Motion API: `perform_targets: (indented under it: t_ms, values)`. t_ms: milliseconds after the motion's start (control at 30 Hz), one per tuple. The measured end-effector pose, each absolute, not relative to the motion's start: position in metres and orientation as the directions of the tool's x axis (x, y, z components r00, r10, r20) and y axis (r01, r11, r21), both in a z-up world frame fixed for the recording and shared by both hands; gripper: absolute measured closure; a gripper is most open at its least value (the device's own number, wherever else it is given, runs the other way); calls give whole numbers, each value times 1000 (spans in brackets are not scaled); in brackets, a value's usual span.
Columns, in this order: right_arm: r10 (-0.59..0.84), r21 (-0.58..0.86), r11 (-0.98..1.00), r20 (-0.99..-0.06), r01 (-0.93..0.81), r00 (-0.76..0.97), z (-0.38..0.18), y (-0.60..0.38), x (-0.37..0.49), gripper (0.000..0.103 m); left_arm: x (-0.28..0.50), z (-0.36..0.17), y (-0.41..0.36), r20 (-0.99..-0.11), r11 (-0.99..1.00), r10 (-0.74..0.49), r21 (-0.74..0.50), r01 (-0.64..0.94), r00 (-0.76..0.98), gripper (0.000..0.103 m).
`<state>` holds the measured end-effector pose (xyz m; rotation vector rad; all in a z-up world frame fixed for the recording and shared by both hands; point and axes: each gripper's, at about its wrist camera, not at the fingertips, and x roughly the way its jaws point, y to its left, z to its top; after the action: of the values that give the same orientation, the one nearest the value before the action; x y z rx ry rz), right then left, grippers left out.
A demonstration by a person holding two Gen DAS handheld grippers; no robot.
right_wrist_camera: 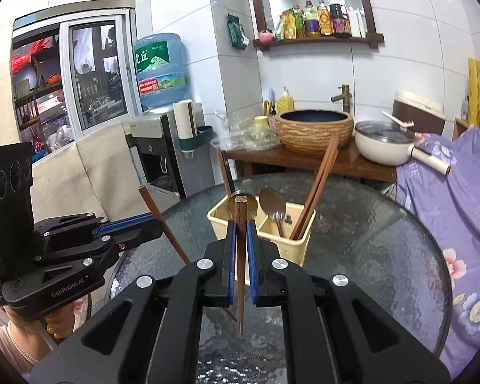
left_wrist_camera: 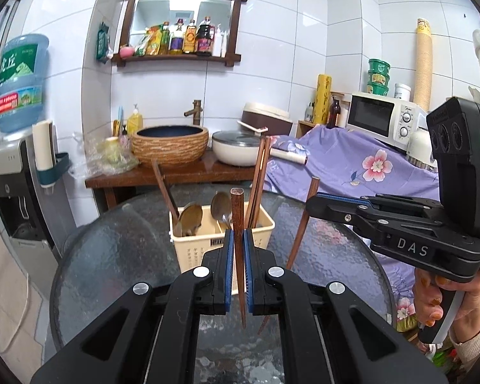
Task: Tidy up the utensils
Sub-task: 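Lift both wooden chopsticks and carry them above the cream holder, then lower both chopsticks into the holder and open both grippers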
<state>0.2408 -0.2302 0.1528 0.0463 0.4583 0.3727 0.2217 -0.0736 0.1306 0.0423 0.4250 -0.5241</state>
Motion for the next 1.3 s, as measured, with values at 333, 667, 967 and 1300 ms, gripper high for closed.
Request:
perform_targets:
  t_ms: [333,667,967,1300]
  values:
    - [366,125,930,-404,-345,839,211,-235,265,96,245,187,-79,-364,855,-494,-36,518,790,97]
    - [328,102,945,-330,-312,885,288,-239,287,96,283,256,-74,-303,871,-484,-72,486,821,97]
    - [246,70,969,-339,-236,908,276,-237,321,96,324,252,-77,-320,913,-405,-86,399,857,97]
    - [226,85,974,-393,-209,891,220,-237,345,96,349,197,-87,-405,921,-384,-101,376,830,97]
